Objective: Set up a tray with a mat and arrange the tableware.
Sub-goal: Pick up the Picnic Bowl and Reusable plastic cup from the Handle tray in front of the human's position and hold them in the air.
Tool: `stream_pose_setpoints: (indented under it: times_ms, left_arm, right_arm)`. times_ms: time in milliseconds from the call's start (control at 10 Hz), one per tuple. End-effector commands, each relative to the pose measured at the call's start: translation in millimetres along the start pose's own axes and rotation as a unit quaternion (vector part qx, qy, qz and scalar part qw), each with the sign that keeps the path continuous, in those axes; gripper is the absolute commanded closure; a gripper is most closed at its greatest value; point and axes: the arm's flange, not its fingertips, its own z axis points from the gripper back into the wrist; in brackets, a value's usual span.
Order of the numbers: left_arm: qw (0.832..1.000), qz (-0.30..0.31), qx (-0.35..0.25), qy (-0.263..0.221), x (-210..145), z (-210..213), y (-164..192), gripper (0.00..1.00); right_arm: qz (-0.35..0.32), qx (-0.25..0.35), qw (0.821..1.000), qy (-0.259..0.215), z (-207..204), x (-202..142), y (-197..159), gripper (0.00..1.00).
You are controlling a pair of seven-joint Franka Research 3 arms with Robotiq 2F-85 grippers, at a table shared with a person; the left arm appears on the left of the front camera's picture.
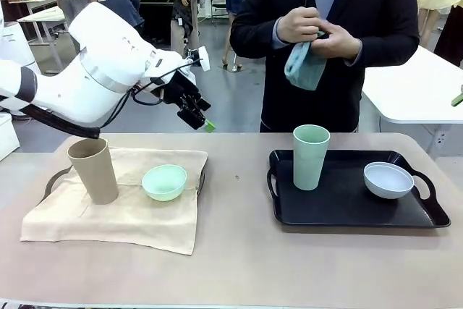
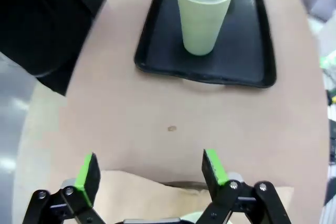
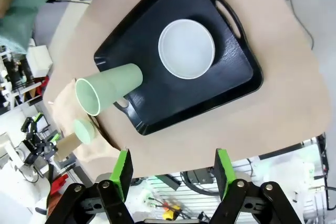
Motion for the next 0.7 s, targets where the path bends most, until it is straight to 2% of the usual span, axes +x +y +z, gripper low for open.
stream_pose_setpoints:
  times_ms: [0,100,200,300,400,500,600]
  left_arm:
    - [0.996,0.076,-0.039,0.018,-10,10,15,0.00]
    - [0.996,0.076,-0.039,0.018,-10,10,15,0.00]
    - [1.000,0.025,-0.011,0.005,-7,2,3,0.00]
    - [0.995,0.024,-0.096,-0.006,1,-21,5,0.00]
    - [0.983,0.036,-0.178,-0.025,14,-43,0,0.00]
    - [0.977,0.046,-0.200,-0.058,25,-52,-1,0.00]
    - [0.974,0.041,-0.216,-0.063,30,-66,-8,0.00]
  right_arm:
    - [-0.001,-0.010,1.000,-0.013,3,1,3,0.19]
    - [-0.001,-0.010,1.000,-0.013,3,1,3,0.19]
    - [0.002,0.002,1.000,-0.002,1,0,0,0.19]
    - [0.004,-0.040,0.999,0.002,-12,12,14,0.19]
    - [0.015,-0.068,0.998,0.004,-28,13,25,0.19]
    - [0.019,-0.091,0.996,0.011,-41,12,30,0.19]
    - [0.024,-0.125,0.992,0.021,-57,14,26,0.19]
